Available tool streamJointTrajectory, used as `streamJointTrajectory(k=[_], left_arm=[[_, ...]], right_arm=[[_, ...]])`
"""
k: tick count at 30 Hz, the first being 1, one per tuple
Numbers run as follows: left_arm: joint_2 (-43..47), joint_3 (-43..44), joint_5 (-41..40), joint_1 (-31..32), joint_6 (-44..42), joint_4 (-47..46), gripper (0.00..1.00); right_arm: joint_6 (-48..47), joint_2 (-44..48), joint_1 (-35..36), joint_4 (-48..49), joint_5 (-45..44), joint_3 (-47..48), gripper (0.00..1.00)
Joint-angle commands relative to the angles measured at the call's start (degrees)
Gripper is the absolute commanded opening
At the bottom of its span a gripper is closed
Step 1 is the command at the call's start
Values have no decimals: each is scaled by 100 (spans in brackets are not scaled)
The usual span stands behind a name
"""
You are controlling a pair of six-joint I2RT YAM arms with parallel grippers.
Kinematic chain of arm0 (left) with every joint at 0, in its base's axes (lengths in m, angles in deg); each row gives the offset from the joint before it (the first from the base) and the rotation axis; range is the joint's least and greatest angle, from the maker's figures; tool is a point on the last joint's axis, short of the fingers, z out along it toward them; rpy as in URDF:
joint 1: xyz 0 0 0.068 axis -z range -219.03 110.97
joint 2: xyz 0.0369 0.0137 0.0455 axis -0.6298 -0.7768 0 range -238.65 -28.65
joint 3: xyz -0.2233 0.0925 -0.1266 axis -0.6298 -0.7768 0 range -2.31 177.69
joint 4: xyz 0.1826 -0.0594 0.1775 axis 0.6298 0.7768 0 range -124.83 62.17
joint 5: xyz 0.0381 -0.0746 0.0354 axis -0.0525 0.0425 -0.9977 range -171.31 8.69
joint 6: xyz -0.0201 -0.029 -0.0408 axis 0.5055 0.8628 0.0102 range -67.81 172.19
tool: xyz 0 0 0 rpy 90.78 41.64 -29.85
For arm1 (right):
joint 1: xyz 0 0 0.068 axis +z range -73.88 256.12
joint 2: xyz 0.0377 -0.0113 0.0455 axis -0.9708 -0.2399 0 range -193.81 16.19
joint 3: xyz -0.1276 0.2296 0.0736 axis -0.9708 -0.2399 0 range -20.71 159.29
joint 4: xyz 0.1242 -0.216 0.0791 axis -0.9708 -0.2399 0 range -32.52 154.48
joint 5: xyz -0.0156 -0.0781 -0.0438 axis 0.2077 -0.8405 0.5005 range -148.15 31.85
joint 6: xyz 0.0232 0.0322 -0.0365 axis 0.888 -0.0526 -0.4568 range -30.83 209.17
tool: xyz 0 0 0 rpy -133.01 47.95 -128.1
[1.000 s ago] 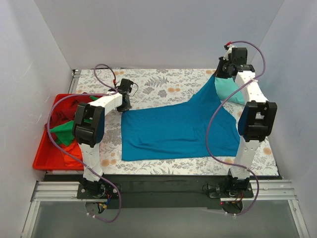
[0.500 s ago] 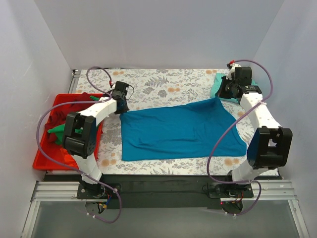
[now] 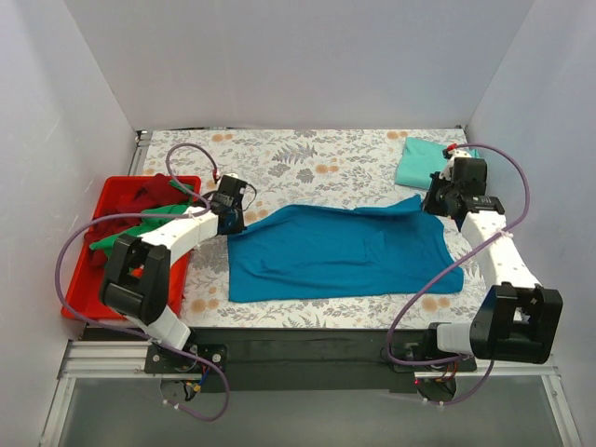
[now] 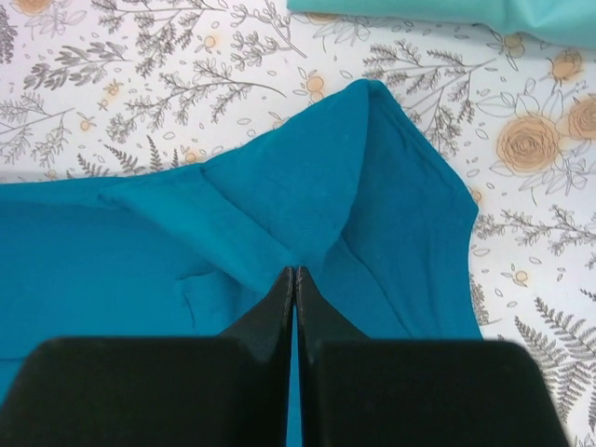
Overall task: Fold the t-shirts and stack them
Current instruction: Fold the tshirt
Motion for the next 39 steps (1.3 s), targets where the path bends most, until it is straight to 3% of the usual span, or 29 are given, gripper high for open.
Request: streamJointTrajectory(k=[1, 9, 37, 39], left_arm=[[523, -249, -194, 26, -7, -34, 0], [874, -548, -519, 61, 405, 379, 0], [1683, -1041, -494, 404, 1074, 1063, 0], [1736, -1040, -467, 404, 1205, 1231, 22]], right_arm=[[-33, 386, -85, 108, -166, -259, 1], [-42, 967, -200, -33, -253, -830, 1], [230, 1907, -314, -454, -948, -1578, 1], [344, 1995, -314, -472, -1114, -1718, 1]])
